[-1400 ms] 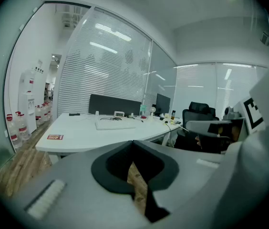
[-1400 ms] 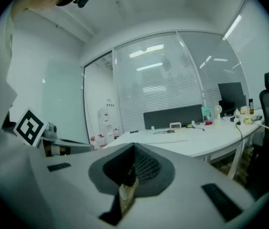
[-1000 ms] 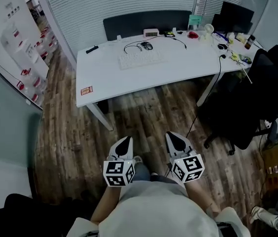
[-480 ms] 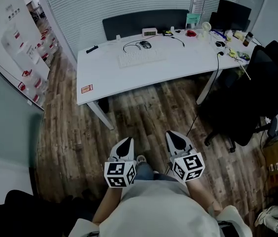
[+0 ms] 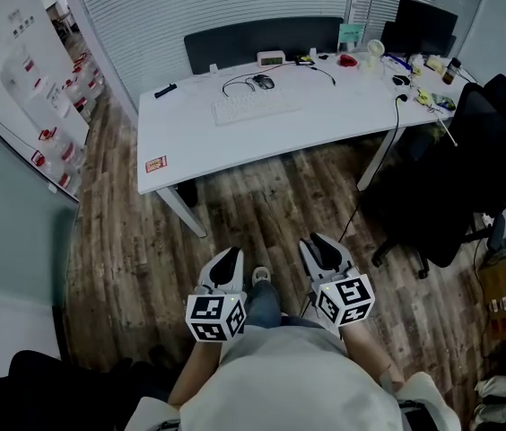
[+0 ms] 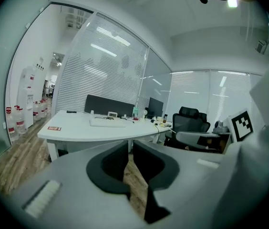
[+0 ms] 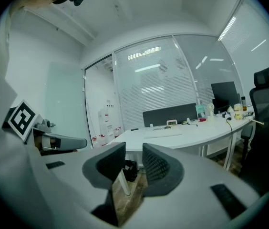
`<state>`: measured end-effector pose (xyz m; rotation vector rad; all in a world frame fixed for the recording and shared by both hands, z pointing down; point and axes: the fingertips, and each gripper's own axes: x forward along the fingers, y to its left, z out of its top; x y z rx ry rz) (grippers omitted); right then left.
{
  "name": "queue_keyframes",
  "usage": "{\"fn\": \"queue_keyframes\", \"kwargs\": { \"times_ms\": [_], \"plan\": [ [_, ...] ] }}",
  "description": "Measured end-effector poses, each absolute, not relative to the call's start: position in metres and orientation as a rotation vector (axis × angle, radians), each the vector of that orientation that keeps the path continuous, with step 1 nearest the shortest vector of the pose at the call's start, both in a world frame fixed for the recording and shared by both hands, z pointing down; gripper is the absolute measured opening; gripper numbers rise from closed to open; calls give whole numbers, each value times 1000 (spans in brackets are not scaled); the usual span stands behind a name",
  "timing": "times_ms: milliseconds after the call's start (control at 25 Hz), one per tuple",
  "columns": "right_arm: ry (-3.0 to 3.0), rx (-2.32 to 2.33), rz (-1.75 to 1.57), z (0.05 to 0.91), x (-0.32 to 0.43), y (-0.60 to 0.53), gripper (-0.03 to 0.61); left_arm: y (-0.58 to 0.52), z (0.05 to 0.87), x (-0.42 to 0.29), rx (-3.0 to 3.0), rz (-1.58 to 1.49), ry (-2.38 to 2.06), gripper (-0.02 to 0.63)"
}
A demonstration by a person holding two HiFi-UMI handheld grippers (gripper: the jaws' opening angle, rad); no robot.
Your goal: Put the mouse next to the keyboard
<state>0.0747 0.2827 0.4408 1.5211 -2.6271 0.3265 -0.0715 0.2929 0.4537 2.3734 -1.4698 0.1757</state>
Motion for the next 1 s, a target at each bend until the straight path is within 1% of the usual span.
{"fn": "queue_keyframes", "kwargs": {
  "times_ms": [40,80,120,200,320,520,600,1000],
  "plan": [
    [-2629,1512,327,442,74,280,122,290,453,-71,2376,173,-1465,24],
    [-2629,1500,326,442,74,277,139,286,453,-69,2379,169,-1458,57],
    [-2631,1489,322,443,73,273,159,282,452,-68,2382,166,-1452,105],
    [-2639,1463,314,444,71,266,186,272,452,-67,2384,161,-1450,122],
    [-2657,1420,319,447,65,251,237,254,455,-67,2381,153,-1442,171],
    [-2660,1401,363,452,67,207,253,208,460,-61,2385,159,-1421,237],
    [-2658,1399,364,453,67,185,259,187,461,-62,2381,149,-1422,245],
    [-2651,1445,341,436,65,72,267,77,449,-68,2387,122,-1425,245]
  ]
}}
